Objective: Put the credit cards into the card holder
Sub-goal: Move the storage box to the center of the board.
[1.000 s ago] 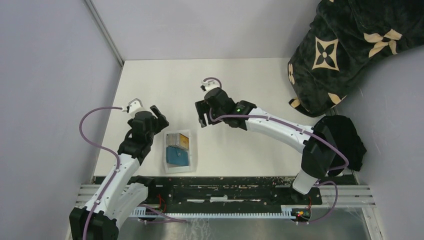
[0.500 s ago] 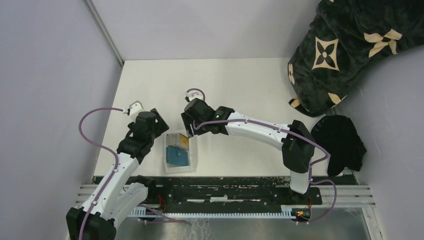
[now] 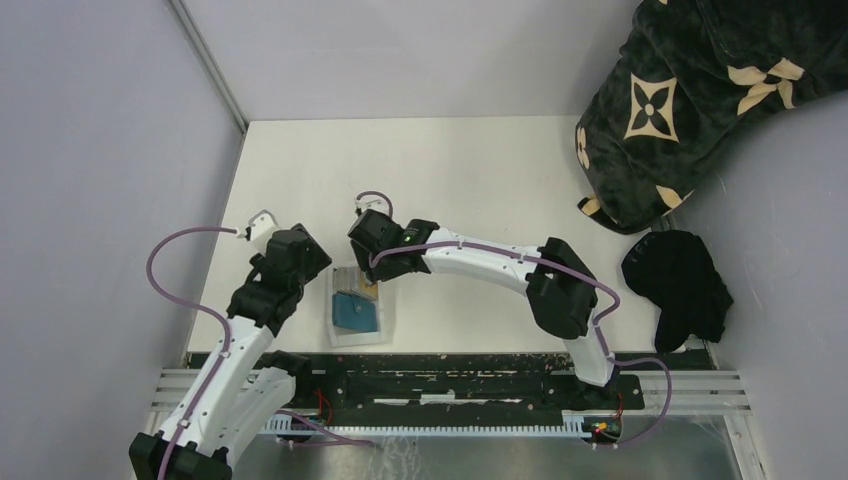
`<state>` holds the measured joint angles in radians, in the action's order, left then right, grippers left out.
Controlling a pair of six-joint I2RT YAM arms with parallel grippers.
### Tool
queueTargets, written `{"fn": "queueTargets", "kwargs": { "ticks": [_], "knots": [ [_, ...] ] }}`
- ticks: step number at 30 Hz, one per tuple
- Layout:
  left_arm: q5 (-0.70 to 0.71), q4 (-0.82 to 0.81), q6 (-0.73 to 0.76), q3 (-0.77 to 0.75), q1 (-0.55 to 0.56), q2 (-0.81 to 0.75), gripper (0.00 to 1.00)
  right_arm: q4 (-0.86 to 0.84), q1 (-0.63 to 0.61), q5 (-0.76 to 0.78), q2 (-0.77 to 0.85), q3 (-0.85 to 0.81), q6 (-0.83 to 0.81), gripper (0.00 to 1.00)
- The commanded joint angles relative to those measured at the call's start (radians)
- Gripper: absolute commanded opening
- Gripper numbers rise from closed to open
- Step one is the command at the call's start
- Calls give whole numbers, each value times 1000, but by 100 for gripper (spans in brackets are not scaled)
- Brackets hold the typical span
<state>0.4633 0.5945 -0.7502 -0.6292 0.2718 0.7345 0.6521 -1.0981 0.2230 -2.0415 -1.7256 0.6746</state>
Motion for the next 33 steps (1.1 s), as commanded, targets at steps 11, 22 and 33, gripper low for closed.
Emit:
{"fn": "queueTargets", "kwargs": {
  "ticks": [11,22,33],
  "knots": [
    [46,5,-70,-33,5,-6,79,24,-7,19,-83,-55,25,55],
    [54,-2,-74,-42,5,17,79,59,14,10,-116,-123,-25,31],
    [24,-65,-55,-36,5,73,79,100,88,-45,-165,-230,-139,19]
  ]
}}
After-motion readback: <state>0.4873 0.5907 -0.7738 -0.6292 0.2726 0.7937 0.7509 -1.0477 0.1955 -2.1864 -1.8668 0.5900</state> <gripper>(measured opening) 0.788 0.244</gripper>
